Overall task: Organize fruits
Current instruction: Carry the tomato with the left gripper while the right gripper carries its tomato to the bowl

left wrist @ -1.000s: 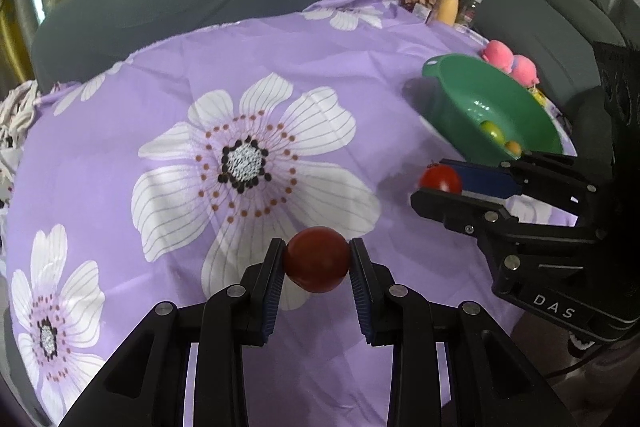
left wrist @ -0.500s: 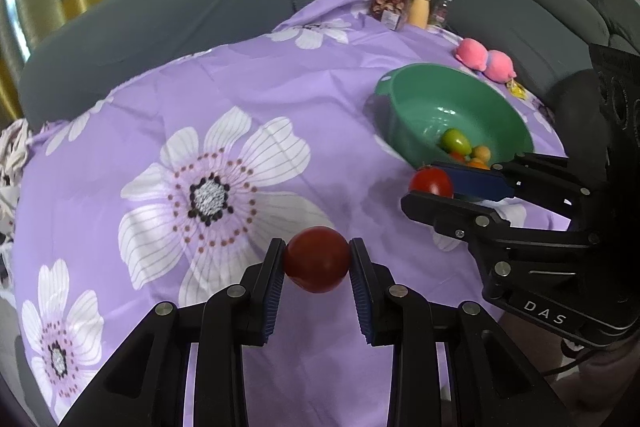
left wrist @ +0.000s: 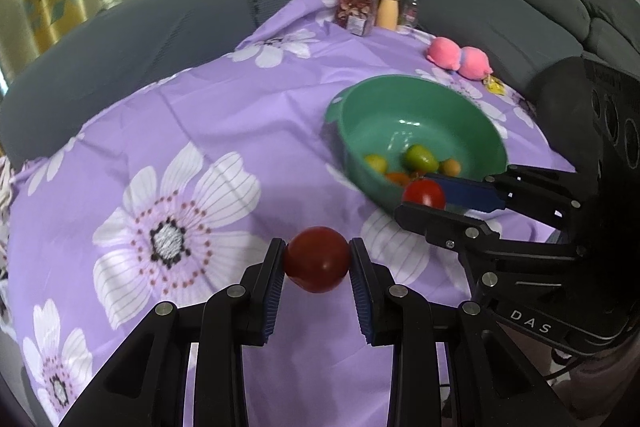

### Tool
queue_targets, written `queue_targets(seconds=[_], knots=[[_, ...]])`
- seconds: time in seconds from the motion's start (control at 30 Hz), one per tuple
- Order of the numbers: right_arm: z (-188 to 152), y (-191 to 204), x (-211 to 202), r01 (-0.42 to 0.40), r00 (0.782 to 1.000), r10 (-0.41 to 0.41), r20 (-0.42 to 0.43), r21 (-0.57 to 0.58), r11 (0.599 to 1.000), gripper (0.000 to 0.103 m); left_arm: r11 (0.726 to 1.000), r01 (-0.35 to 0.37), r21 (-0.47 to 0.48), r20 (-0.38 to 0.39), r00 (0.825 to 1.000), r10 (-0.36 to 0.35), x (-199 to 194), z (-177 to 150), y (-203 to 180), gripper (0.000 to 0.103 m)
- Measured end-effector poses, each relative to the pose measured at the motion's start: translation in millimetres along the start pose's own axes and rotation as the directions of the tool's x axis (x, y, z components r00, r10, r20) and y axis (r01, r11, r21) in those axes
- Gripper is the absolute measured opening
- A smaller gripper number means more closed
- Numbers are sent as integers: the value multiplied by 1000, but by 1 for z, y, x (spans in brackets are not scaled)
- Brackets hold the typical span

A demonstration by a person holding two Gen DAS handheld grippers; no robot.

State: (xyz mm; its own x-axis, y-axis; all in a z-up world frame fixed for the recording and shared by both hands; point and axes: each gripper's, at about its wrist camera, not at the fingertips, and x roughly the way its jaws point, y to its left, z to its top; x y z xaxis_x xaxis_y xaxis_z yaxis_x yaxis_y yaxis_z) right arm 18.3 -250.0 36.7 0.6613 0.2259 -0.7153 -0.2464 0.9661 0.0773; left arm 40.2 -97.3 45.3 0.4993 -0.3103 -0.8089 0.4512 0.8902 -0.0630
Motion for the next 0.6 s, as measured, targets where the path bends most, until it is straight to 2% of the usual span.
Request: queue_targets(seconds=[0.6], knots=[[-7, -53, -16, 53, 998, -56, 34, 99, 994, 28, 994, 39, 103, 0, 999, -39, 20, 40, -46, 32]])
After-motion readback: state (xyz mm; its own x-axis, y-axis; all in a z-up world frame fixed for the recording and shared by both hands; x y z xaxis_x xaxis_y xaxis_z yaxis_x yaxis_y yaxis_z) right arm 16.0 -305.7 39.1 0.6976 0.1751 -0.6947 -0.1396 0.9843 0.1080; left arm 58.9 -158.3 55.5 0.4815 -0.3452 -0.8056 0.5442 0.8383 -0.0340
